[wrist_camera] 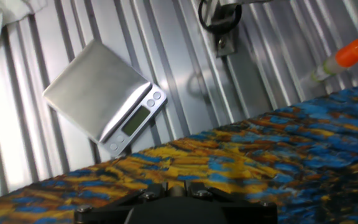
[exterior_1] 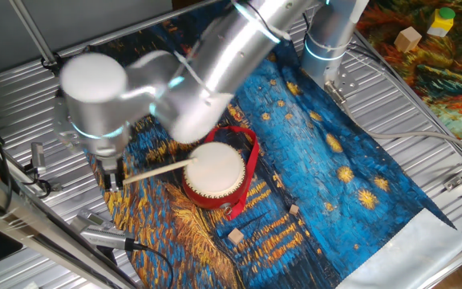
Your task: Play the drum
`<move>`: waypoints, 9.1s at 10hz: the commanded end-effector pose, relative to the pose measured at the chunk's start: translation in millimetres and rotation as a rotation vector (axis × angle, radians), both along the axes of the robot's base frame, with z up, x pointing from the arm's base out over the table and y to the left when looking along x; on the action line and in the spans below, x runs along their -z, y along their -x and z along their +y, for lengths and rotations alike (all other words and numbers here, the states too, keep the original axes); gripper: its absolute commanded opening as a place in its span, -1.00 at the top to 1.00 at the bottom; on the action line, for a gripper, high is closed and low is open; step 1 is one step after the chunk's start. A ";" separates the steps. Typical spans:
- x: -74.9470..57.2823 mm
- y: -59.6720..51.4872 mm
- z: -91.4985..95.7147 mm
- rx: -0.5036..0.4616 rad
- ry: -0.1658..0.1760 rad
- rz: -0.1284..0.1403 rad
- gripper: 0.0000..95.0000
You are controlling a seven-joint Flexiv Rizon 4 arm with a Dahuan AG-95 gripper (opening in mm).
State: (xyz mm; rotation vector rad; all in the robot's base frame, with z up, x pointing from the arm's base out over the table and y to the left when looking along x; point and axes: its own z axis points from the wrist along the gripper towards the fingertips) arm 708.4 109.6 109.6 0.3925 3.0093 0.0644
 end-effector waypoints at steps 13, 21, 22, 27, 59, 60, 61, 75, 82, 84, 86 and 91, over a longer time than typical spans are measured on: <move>44.8 -16.8 15.8 -0.013 -0.085 0.162 1.00; -4.5 10.3 32.3 -0.015 -0.097 0.170 1.00; -4.4 10.4 32.2 -0.015 -0.096 0.170 1.00; 6.8 11.8 31.5 -0.013 -0.078 0.169 1.00; -8.8 26.6 14.0 0.000 -0.224 -0.009 1.00; -8.9 26.2 14.2 -0.002 -0.215 -0.009 1.00; -8.6 26.0 14.0 -0.004 -0.194 -0.010 1.00; -8.7 25.7 14.1 -0.154 0.051 -0.075 1.00; -11.7 27.6 16.2 -0.133 0.051 -0.116 1.00; -14.3 29.2 18.0 -0.107 0.006 0.128 1.00; -14.3 29.3 18.1 -0.061 -0.061 0.251 1.00; -14.8 29.6 18.5 -0.034 -0.095 0.353 1.00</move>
